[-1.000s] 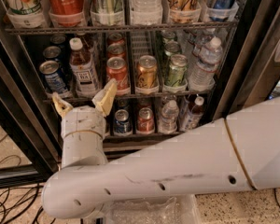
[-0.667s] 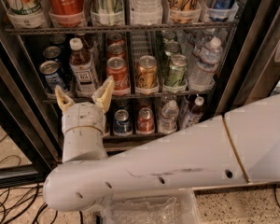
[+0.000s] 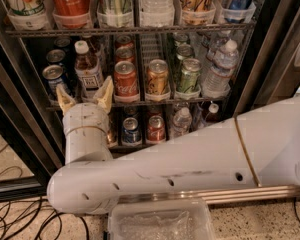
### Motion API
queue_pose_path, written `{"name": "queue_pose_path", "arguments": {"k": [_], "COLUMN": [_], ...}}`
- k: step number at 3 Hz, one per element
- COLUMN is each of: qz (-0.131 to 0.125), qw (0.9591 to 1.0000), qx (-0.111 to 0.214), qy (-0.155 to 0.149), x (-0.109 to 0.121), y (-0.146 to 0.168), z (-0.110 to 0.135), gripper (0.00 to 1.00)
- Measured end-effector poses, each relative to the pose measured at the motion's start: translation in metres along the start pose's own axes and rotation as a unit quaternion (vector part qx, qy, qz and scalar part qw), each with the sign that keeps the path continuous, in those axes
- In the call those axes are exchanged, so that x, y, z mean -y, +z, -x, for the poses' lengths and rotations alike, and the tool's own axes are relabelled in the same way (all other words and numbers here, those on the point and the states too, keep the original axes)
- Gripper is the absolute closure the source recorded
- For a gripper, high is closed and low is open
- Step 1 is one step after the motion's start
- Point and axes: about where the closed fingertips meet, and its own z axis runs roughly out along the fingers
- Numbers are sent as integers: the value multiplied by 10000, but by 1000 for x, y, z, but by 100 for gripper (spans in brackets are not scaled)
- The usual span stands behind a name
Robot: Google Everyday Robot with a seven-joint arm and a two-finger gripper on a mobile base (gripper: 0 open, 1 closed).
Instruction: Pick blue plastic bottle from middle shelf of fridge
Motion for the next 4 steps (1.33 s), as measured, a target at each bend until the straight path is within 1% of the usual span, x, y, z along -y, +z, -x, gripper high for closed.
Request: {"name": "queue_pose_path", "arguments": {"k": [1, 2, 4], "qz": [10, -75, -156], "qw": [10000, 9999, 9997], "qx": [-63, -123, -207], "qy": [36, 25, -51], "x": [-2, 2, 11], "y": [4, 7, 23], "z": [-6, -12, -19], "gripper": [28, 36, 35]}}
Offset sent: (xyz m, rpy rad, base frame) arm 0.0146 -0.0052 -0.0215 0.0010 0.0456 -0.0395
